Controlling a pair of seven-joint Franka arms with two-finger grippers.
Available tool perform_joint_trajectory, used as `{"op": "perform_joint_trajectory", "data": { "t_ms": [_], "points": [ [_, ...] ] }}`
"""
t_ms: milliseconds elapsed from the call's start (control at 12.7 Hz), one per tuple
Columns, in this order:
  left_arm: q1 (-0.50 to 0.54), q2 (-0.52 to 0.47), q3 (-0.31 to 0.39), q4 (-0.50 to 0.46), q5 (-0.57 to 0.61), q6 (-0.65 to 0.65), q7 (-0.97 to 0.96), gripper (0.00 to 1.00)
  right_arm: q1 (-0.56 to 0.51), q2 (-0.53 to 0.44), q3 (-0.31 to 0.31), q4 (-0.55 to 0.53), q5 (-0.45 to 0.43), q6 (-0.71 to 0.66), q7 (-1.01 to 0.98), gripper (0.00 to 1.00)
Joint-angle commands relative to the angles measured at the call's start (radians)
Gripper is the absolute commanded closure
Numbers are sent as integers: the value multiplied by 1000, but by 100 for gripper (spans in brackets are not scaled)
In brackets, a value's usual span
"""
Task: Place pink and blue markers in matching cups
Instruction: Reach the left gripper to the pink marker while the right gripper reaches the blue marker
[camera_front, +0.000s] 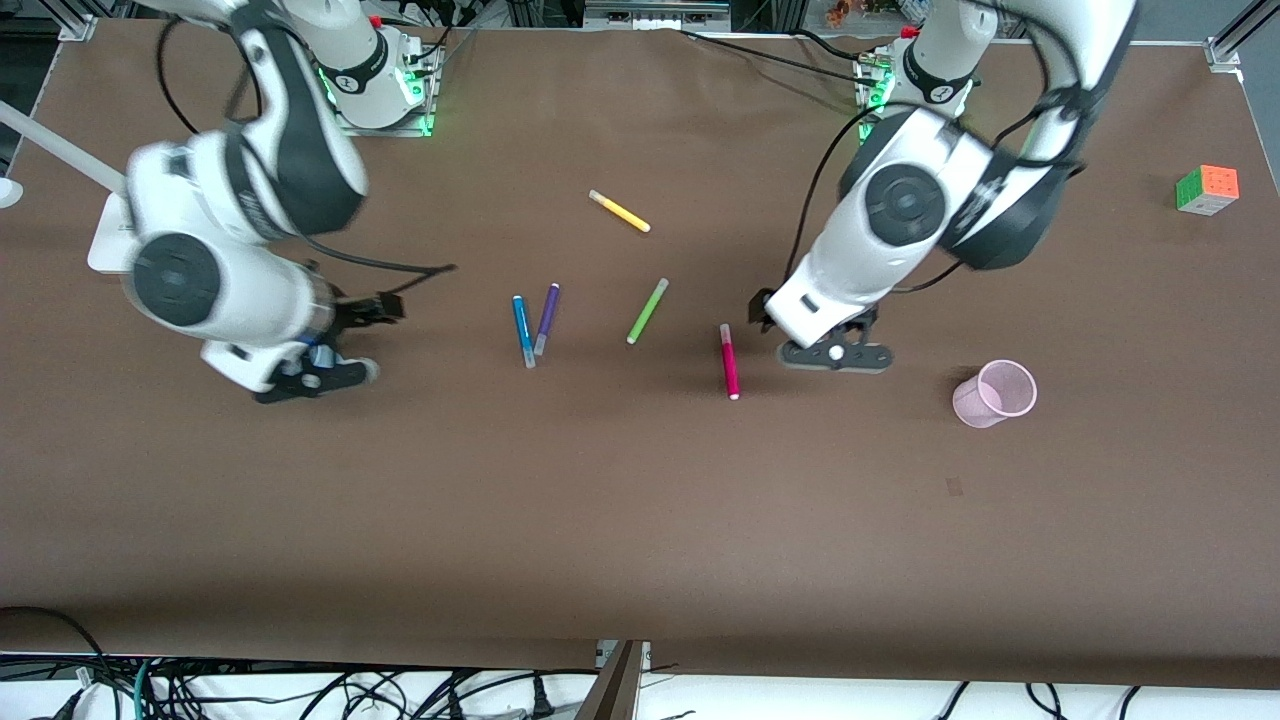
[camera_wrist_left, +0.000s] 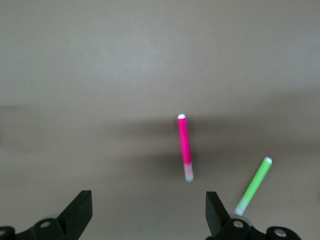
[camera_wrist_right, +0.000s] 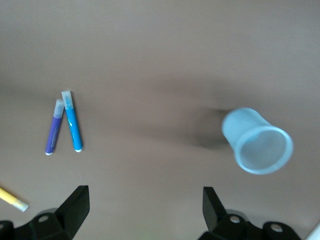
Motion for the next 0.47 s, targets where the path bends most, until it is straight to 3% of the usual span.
{"op": "perform_joint_trajectory", "data": {
  "t_ms": [0, 158, 395],
  "points": [
    [-49, 110, -2, 35, 115, 71, -173, 0, 30, -16, -5, -142, 18, 143, 7, 0],
    [-80, 170, -2, 36, 180, 111, -228, 0, 63, -15, -4, -218, 18, 232, 36, 0],
    [-97, 253, 1, 35, 182, 197, -273, 0, 143, -4, -4, -322, 18, 383, 131, 0]
  ]
}}
